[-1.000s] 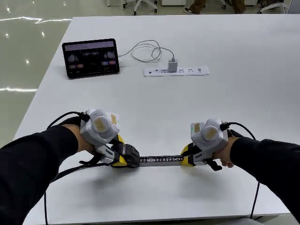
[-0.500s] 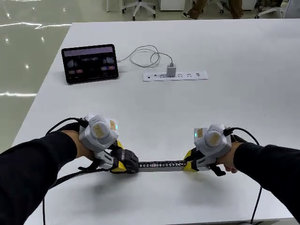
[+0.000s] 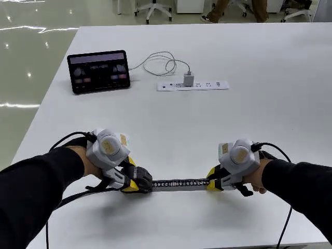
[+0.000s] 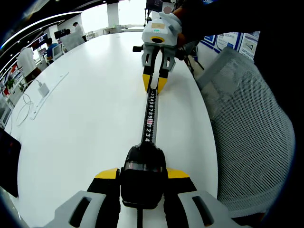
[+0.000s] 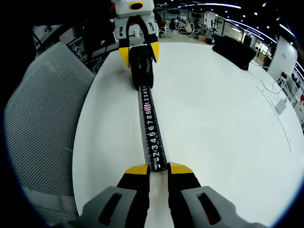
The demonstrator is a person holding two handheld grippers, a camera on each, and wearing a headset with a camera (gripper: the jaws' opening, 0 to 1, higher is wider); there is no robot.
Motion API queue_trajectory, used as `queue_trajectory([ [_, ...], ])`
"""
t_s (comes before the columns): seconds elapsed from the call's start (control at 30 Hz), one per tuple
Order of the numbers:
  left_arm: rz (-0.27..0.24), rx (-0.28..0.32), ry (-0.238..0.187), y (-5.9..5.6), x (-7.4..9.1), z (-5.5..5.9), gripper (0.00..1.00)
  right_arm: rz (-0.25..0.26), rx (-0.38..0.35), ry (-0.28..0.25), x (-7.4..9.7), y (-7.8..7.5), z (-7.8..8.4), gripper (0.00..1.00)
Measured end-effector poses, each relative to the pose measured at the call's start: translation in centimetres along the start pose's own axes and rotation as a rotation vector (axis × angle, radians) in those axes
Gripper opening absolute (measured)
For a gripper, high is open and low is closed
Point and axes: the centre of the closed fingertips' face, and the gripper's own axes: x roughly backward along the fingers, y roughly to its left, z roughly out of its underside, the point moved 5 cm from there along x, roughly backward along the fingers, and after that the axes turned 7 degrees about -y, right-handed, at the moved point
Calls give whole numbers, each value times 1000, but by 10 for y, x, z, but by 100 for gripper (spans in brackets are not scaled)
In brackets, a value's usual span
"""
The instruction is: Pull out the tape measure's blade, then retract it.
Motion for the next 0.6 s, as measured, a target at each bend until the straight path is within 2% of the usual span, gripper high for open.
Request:
queue_trajectory([
  [0.6, -8, 5, -7, 0, 0, 1, 31, 8, -1, 6, 7, -3, 8, 8],
])
